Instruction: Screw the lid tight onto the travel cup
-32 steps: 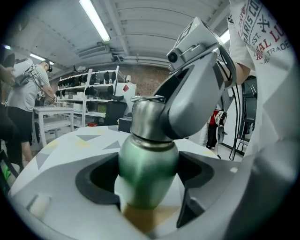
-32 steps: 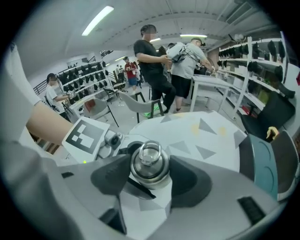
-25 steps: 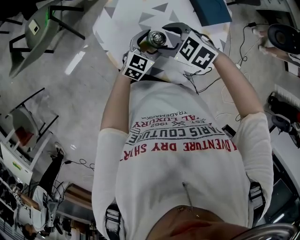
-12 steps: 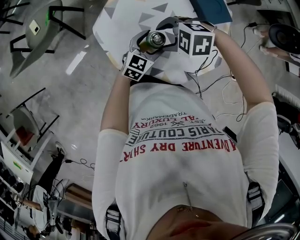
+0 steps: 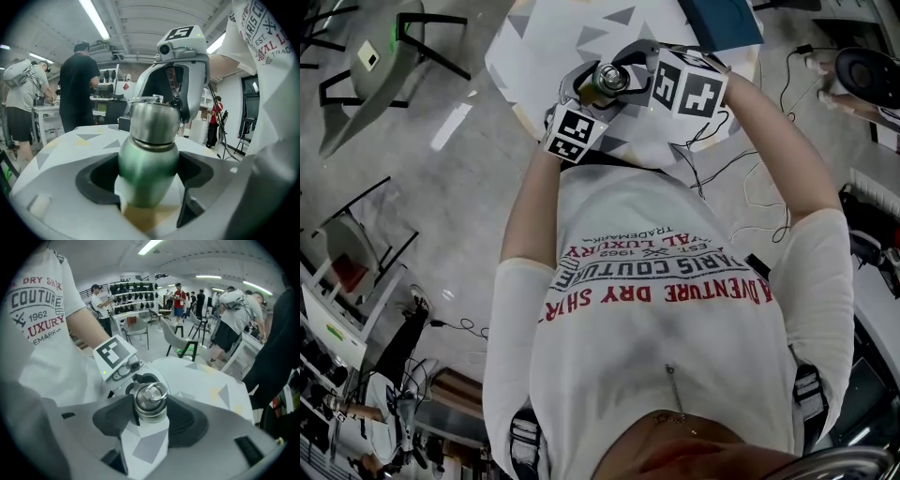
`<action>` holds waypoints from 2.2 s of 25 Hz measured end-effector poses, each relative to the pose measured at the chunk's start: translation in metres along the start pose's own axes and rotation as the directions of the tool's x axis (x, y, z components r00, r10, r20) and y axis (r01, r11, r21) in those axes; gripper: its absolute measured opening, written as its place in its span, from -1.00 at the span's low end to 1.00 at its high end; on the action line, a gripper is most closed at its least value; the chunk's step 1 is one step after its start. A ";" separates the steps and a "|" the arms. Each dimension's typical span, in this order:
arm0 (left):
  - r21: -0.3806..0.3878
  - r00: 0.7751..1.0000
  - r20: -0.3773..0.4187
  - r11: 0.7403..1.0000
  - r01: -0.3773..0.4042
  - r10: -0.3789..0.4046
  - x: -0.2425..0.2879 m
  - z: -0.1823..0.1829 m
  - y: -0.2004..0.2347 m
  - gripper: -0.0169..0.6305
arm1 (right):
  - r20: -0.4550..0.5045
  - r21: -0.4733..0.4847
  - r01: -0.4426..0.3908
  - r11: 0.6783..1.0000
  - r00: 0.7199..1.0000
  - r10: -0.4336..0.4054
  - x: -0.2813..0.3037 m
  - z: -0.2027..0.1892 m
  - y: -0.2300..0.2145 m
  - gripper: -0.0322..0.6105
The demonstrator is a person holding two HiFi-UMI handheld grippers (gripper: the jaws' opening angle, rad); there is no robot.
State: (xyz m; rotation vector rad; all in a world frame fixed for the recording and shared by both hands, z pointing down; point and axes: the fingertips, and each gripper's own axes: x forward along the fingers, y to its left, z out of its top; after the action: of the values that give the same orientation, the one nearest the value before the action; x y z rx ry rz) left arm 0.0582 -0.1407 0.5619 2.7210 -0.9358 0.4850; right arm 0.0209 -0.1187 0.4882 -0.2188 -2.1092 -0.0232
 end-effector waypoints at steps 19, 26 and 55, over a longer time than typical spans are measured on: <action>-0.009 1.000 0.003 1.000 -0.001 0.001 0.001 -0.002 0.000 0.23 | 0.068 0.224 0.178 0.958 0.978 -0.198 -0.003 -0.007 0.006 -0.03; -0.009 1.000 0.004 1.000 -0.003 0.003 0.000 -0.001 0.001 0.23 | -0.041 -0.103 0.070 0.992 0.996 -0.074 -0.012 -0.002 -0.002 -0.03; -0.011 1.000 -0.010 1.000 0.002 -0.002 0.001 -0.003 0.000 0.23 | -0.156 0.197 0.087 0.977 0.986 -0.056 0.006 -0.004 -0.005 -0.13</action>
State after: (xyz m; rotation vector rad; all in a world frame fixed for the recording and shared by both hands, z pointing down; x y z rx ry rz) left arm 0.0578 -0.1403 0.5652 2.7069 -0.9307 0.4910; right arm 0.0205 -0.1229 0.4958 -0.0175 -1.9528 0.1292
